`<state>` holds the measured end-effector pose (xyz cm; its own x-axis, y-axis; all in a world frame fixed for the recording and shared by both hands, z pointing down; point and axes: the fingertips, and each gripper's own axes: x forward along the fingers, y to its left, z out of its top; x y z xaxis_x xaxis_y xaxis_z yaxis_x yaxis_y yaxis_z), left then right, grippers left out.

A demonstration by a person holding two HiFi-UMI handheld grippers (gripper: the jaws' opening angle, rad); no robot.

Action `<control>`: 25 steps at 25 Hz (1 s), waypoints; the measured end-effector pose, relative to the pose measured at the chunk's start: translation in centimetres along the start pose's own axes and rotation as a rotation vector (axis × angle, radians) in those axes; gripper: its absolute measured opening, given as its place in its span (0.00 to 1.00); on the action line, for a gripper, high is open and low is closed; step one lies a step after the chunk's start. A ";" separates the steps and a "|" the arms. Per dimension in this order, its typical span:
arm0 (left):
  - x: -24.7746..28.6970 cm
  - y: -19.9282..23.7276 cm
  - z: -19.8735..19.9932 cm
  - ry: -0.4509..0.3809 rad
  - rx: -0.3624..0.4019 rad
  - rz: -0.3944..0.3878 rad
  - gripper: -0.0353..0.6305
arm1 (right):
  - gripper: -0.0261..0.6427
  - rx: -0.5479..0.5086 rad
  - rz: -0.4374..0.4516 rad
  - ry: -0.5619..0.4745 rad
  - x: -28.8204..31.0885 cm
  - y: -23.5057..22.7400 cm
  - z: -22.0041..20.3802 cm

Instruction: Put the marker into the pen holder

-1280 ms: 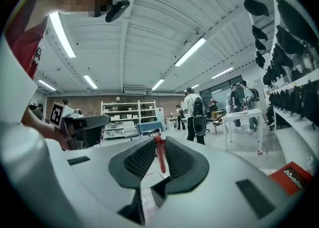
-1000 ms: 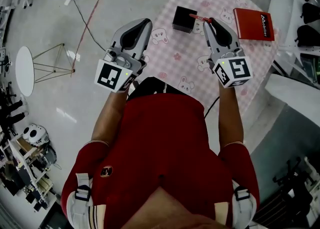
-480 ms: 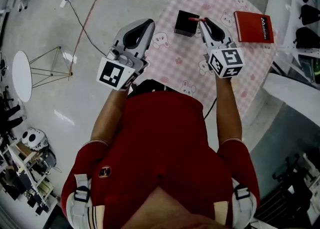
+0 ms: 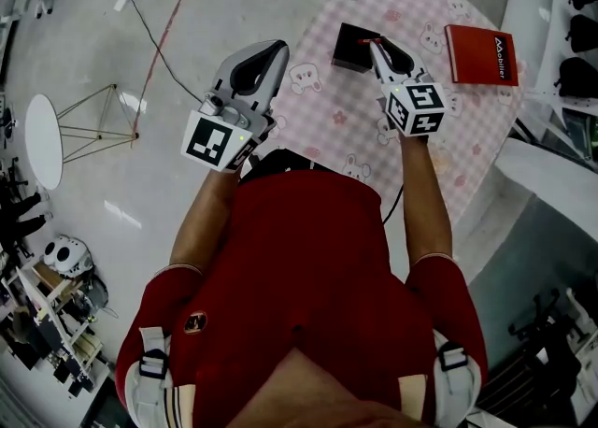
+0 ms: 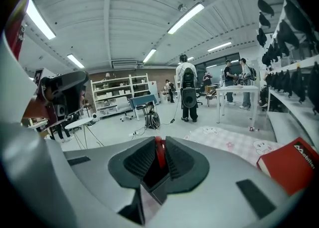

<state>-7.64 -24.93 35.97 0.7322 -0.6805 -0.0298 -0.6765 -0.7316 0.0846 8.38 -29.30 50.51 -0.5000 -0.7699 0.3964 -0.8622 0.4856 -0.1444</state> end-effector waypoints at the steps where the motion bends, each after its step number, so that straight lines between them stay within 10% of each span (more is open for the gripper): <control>1: 0.0 0.0 -0.1 0.003 0.001 0.000 0.06 | 0.13 0.002 0.001 0.007 0.3 -0.1 -0.3; 25: -0.3 1.0 -1.3 0.037 -0.017 0.009 0.06 | 0.15 -0.050 -0.027 0.112 3.2 -1.4 -3.1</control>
<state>-8.40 -25.39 37.32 0.7285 -0.6849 0.0083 -0.6820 -0.7242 0.1019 8.22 -31.12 54.81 -0.4619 -0.7333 0.4989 -0.8687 0.4875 -0.0877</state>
